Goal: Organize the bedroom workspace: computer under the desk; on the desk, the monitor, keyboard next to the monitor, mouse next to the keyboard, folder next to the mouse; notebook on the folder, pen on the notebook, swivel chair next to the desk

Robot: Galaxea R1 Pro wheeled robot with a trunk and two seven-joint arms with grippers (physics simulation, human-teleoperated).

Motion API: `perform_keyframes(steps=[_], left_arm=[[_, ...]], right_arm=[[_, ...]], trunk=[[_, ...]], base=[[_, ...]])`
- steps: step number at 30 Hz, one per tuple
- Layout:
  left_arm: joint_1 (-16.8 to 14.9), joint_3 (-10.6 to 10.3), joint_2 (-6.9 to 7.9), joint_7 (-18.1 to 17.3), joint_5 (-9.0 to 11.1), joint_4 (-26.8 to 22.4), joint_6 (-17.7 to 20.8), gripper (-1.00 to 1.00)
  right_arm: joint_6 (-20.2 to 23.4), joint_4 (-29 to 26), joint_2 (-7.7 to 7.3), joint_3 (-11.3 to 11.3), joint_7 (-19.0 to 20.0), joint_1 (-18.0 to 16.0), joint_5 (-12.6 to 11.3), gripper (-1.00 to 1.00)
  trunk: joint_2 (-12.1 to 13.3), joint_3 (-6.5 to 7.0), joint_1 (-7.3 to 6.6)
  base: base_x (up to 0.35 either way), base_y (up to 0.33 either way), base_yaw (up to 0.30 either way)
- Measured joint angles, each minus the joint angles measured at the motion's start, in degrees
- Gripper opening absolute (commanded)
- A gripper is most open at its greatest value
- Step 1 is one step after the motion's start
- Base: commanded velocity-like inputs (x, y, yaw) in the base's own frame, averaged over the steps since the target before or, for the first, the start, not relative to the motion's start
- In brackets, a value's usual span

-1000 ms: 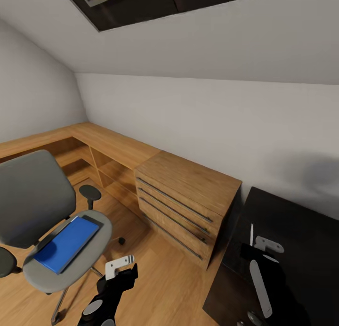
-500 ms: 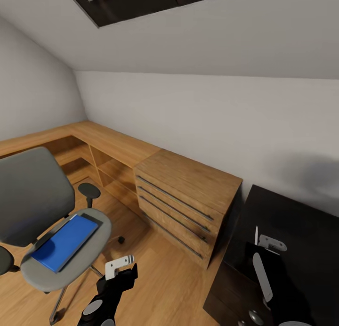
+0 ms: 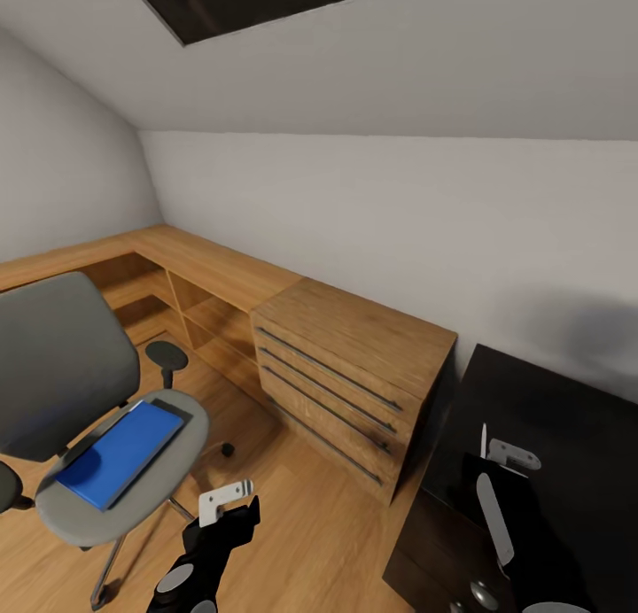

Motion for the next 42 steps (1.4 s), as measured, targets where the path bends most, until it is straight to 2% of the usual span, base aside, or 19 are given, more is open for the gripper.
perform_keyframes(steps=[5, 6, 31, 37, 42], left_arm=[[0.00, 0.11, 0.06, 0.00, 0.00, 0.00, 0.00, 1.00], [0.00, 0.12, 0.07, 0.00, 0.00, 0.00, 0.00, 1.00], [0.00, 0.49, 0.09, 0.00, 0.00, 0.00, 0.00, 1.00], [0.00, 0.52, 0.09, 0.03, 0.00, 0.00, 0.00, 1.00], [0.00, 0.51, 0.11, 0.01, 0.00, 0.00, 0.00, 1.00]], right_arm=[[-0.03, 0.01, 0.04, -0.01, -0.01, 0.00, 0.12, -1.00], [-0.03, 0.01, 0.04, -0.01, -0.03, 0.00, 0.11, 1.00], [-0.09, 0.00, 0.17, -0.12, -0.25, -0.01, 0.23, 1.00], [0.12, -5.50, 0.83, -0.34, -0.24, 0.07, -0.18, 1.00], [0.24, -7.55, 1.72, -0.35, -0.27, 0.17, -0.21, 1.00]], trunk=[[0.00, 0.00, 0.00], [0.00, 0.00, 0.00], [0.00, 0.00, 0.00], [0.01, -0.01, 0.01], [0.01, -0.01, 0.01]], base=[[0.000, 0.000, 0.000], [0.000, 0.000, 0.000], [0.000, 0.000, 0.000], [0.000, 0.000, 0.000], [0.000, 0.000, 0.000]])
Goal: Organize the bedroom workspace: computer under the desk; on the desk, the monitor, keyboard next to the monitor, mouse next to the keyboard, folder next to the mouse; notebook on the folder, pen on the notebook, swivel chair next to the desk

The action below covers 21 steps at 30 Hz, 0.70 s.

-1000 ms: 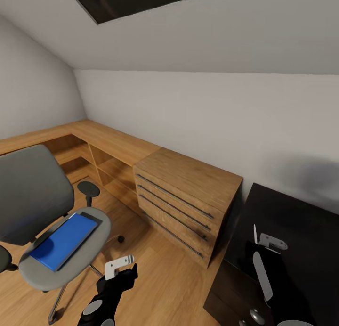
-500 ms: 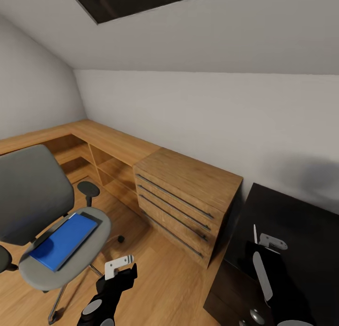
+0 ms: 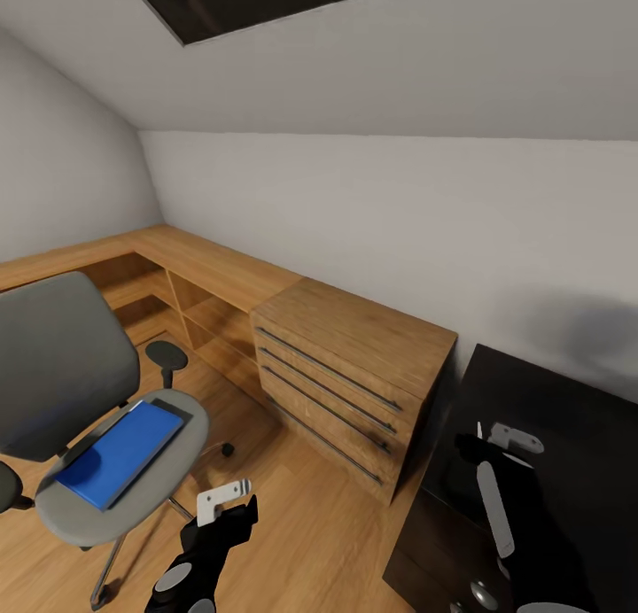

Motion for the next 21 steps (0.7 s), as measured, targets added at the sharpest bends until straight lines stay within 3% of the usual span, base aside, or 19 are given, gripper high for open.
perform_keyframes(steps=[4, 14, 16, 18, 21], left_arm=[[0.00, -0.01, -0.01, 0.00, 0.00, 0.00, 0.00, 1.00], [0.01, 0.01, 0.06, 0.00, -0.03, -0.01, -0.14, 1.00], [0.02, 0.01, 0.07, 0.01, -0.06, -0.01, -0.16, 1.00], [0.02, 0.12, 0.07, 0.03, -0.06, -0.01, -0.18, 1.00], [0.02, 0.20, 0.09, 0.01, -0.03, -0.01, -0.18, 1.00]], right_arm=[[0.12, -0.27, 0.13, 0.00, 0.00, 0.02, -0.04, 1.00], [1.25, -8.47, 5.08, 0.82, -0.76, 0.55, 0.72, 1.00], [1.46, -8.99, 5.97, 2.00, -1.55, 0.63, 0.87, 1.00], [1.49, -8.09, 6.70, 6.43, -3.86, 0.70, 0.90, 1.00], [1.37, -7.33, 6.83, 8.62, -5.30, 0.71, 0.93, 1.00]], trunk=[[0.00, 0.00, 0.00], [0.00, 0.00, 0.00], [0.00, 0.00, 0.00], [0.00, 0.00, 0.00], [0.00, 0.00, 0.00]], base=[[0.000, 0.000, 0.000], [0.000, 0.000, 0.076], [0.000, 0.000, 0.230], [0.000, 0.000, 0.253], [0.000, 0.000, 0.258]])
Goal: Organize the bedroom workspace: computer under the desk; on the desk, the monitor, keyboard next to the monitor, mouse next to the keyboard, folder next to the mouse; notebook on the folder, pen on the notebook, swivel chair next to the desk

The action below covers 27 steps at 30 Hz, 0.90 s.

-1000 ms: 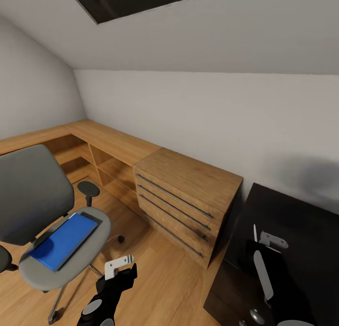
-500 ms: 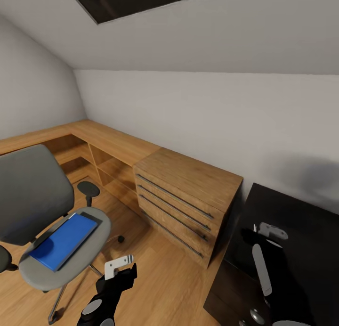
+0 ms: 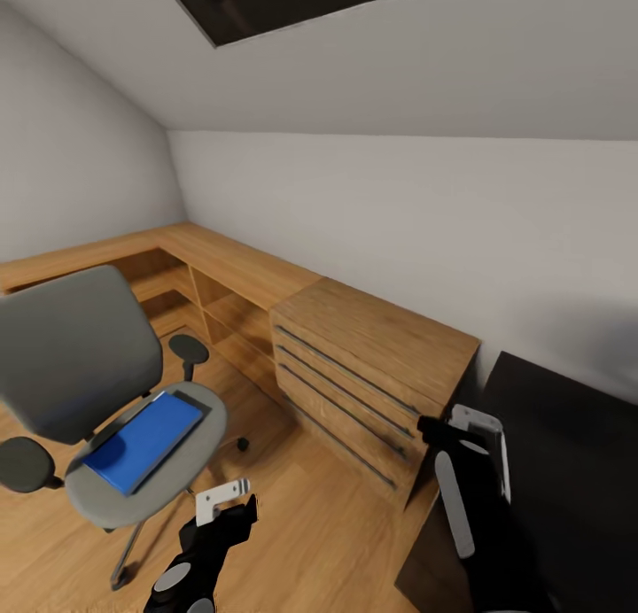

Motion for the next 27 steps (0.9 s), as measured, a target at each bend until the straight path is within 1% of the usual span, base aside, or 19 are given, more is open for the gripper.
perform_keyframes(steps=[5, 7, 9, 11, 12, 15, 19, 22, 23, 24, 27], left_arm=[[0.00, 0.10, 0.05, 0.04, 0.04, 0.02, 0.00, 1.00], [0.00, 0.53, 0.06, 0.10, 0.16, 0.06, 0.02, 1.00], [-0.01, 2.57, 0.07, 0.20, 0.31, 0.13, 0.10, 1.00], [-0.01, 3.97, 0.04, 0.22, 0.41, 0.17, 0.12, 1.00], [-0.01, 5.20, 0.02, 0.23, 0.46, 0.20, 0.15, 1.00], [-0.01, 6.85, 0.00, 0.24, 0.57, 0.27, 0.21, 1.00], [-0.01, 7.75, -0.01, 0.24, 0.63, 0.33, 0.25, 1.00], [-0.01, 7.91, -0.02, 0.24, 0.64, 0.37, 0.25, 1.00], [-0.01, 7.98, -0.02, 0.24, 0.64, 0.39, 0.26, 1.00], [-0.01, 8.31, -0.02, 0.30, 0.64, 0.45, 0.24, 1.00], [-0.01, 8.60, -0.02, 0.34, 0.65, 0.65, 0.21, 1.00]], right_arm=[[-0.16, 1.69, 0.13, 2.67, -1.76, 0.01, -0.03, 1.00], [-0.22, 3.03, 0.18, 4.19, -2.18, 0.01, -0.06, 1.00], [-0.29, 4.56, 0.22, 6.40, -2.38, 0.01, -0.05, 1.00], [-0.34, 5.26, 0.24, 7.60, -2.41, 0.01, 0.04, 1.00], [-0.52, 5.87, 0.25, 8.72, -2.62, 0.01, 0.04, 1.00], [-1.35, 7.10, 0.26, 10.40, -3.25, 0.01, 0.05, 1.00], [-2.80, 8.97, 0.32, 11.66, -4.52, 0.01, 0.05, 1.00], [-3.22, 9.72, 0.34, 12.48, -5.07, 0.01, 0.05, 1.00], [-3.40, 10.02, 0.35, 13.11, -5.34, 0.01, 0.01, 1.00], [-3.69, 10.49, 0.36, 14.41, -5.68, 0.01, -0.06, 1.00], [-4.03, 10.73, 0.36, 14.80, -5.78, 0.01, 0.03, 1.00]], trunk=[[0.00, 0.00, 0.00], [0.00, 0.00, 0.00], [0.00, 0.00, 0.00], [0.00, 0.00, 0.00], [0.00, 0.00, 0.00], [0.00, 0.00, 0.00], [0.00, 0.00, 0.00], [0.00, 0.00, 0.00], [0.00, 0.00, 0.00], [0.00, 0.00, 0.00], [0.00, 0.00, 0.00]], base=[[0.000, 0.000, 0.264], [0.000, 0.000, 0.272], [0.000, 0.000, 0.273], [0.000, 0.000, 0.274], [0.000, 0.000, 0.274], [0.000, 0.000, 0.274], [0.000, 0.000, 0.274], [0.000, 0.000, 0.274], [0.000, 0.000, 0.275], [0.000, 0.000, 0.275], [0.000, 0.000, 0.275]])
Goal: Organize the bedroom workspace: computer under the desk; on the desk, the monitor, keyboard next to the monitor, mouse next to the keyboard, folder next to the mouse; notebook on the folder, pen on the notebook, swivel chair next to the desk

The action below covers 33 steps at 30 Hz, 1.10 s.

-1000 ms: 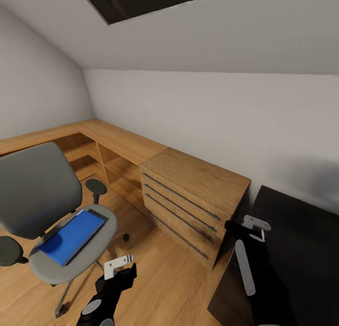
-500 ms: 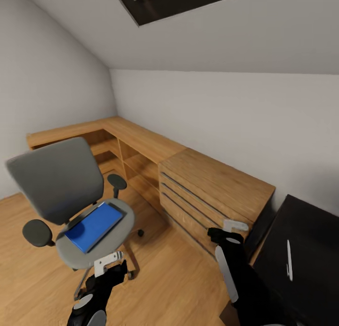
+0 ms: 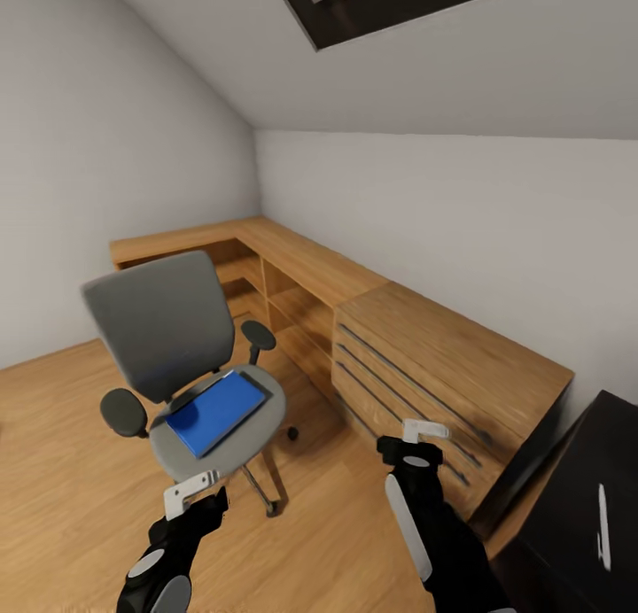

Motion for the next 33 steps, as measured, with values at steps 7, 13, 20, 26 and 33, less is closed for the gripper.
perform_keyframes(steps=[7, 13, 20, 26, 33], left_arm=[[-0.01, 1.35, 0.00, 0.08, -0.08, 0.54, -0.03, 1.00], [-0.02, 2.09, 0.00, 0.01, -0.09, 0.58, -0.03, 1.00], [-0.02, 2.18, 0.00, 0.01, -0.09, 0.59, -0.03, 1.00], [-0.02, 2.17, -0.06, 0.00, 0.01, 0.68, 0.04, 1.00], [-0.02, 2.11, -0.16, 0.00, 0.08, 0.76, 0.06, 1.00]], right_arm=[[-1.55, 0.55, -0.10, 1.71, -0.38, 0.01, -0.01, 1.00], [-2.34, 0.65, -0.57, 4.45, -0.40, 0.02, 0.16, 1.00], [-2.60, 0.66, -0.62, 4.75, -0.40, 0.02, 0.10, 1.00], [-2.62, 0.36, -0.63, 4.75, -0.49, 0.02, 0.11, 1.00], [-2.68, 0.54, -0.63, 4.79, -1.02, 0.02, 0.20, 1.00]], trunk=[[0.00, -0.04, 0.00], [0.00, -0.05, 0.00], [0.00, -0.05, 0.00], [0.00, -0.05, 0.00], [0.00, 0.31, 0.00]], base=[[0.000, 0.000, 0.149], [0.000, 0.000, 0.018], [0.000, 0.000, 0.001], [0.000, 0.000, 0.000], [0.000, 0.000, 0.000]])
